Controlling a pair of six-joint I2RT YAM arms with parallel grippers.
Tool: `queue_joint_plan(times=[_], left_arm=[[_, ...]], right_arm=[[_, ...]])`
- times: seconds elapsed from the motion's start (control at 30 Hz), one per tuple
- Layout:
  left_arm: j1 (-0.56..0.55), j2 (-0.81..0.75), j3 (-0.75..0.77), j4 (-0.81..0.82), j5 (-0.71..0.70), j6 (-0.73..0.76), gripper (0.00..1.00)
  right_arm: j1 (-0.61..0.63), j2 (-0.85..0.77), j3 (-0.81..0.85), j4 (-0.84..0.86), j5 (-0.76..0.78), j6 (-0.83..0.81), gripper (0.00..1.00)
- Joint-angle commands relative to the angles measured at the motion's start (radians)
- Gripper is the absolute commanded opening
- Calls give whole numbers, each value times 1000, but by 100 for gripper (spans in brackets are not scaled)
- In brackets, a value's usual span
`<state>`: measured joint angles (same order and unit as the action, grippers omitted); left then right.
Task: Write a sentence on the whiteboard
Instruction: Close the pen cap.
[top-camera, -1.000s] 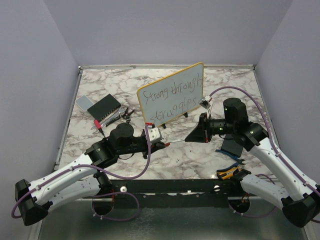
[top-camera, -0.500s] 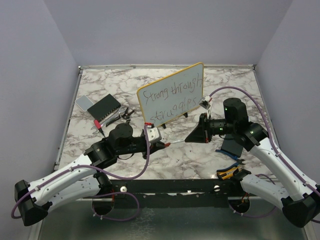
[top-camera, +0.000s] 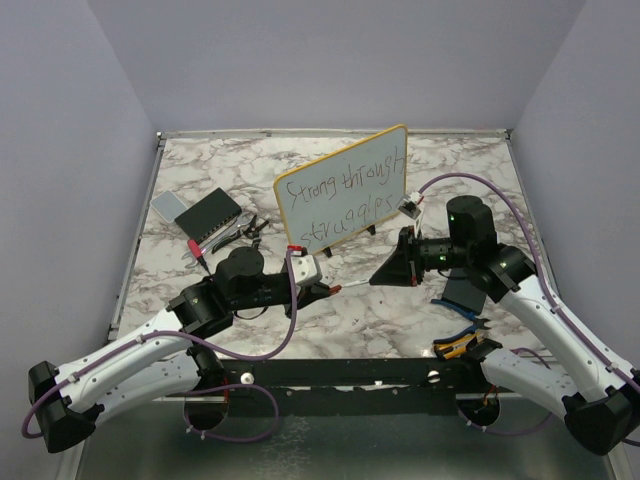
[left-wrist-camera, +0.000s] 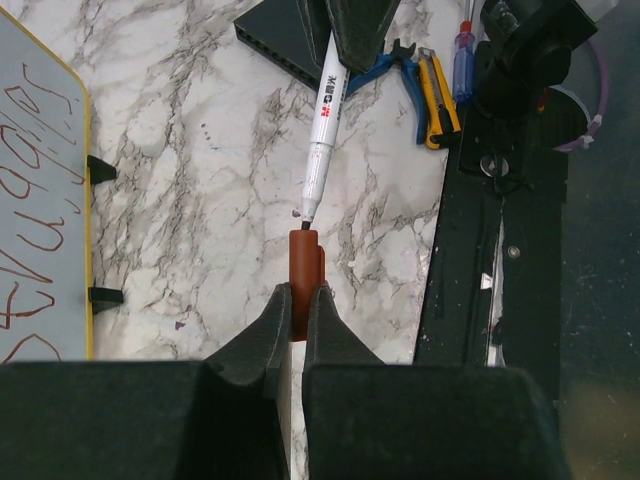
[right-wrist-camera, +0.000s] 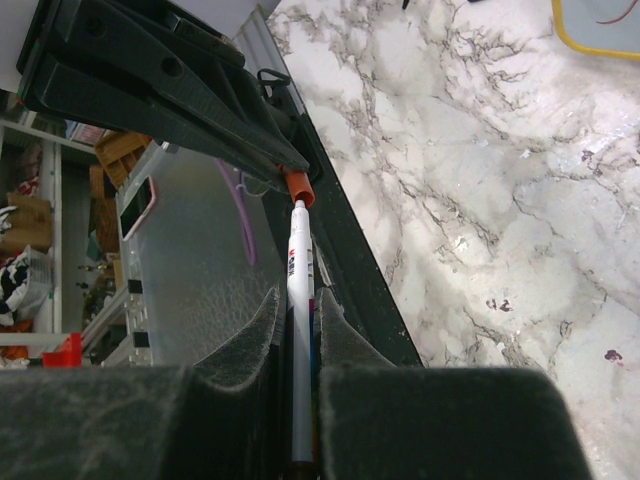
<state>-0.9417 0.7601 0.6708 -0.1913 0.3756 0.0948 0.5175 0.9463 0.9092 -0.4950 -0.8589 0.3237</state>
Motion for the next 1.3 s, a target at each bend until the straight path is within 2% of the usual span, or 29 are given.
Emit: queue_joint_plan(times=[0.0, 0.37, 0.87, 1.27], left_arm=[[4, -12, -9, 23, 39, 5, 0], [4, 5, 0, 37, 92, 13, 0], [4, -4, -6, 88, 116, -19, 0], [4, 41, 24, 107, 82, -34, 0]], right_arm=[[-3, 21, -20, 25, -78, 10, 1], [-2, 57, -40, 60, -192, 7, 1], [-2, 80, -91, 127, -194, 32, 1], [-2, 102, -122, 190, -209, 66, 2]])
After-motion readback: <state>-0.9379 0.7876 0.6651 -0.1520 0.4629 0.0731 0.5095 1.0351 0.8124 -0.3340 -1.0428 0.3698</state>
